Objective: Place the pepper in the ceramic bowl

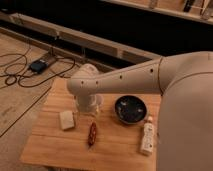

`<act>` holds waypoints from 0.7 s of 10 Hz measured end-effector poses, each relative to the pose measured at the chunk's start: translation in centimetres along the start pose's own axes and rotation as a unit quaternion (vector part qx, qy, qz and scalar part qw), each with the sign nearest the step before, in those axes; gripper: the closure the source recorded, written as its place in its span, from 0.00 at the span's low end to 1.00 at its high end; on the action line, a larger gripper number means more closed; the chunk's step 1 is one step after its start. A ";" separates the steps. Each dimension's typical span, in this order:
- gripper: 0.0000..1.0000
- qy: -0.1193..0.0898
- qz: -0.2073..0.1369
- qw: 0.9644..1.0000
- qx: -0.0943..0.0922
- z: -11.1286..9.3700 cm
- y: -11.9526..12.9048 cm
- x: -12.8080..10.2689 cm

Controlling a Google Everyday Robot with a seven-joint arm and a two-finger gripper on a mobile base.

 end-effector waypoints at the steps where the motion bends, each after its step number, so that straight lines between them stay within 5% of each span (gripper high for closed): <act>1: 0.35 0.006 0.006 1.000 0.001 1.6 -0.4 0.4; 7: 0.35 0.048 0.020 0.999 0.012 7.6 -1.3 1.3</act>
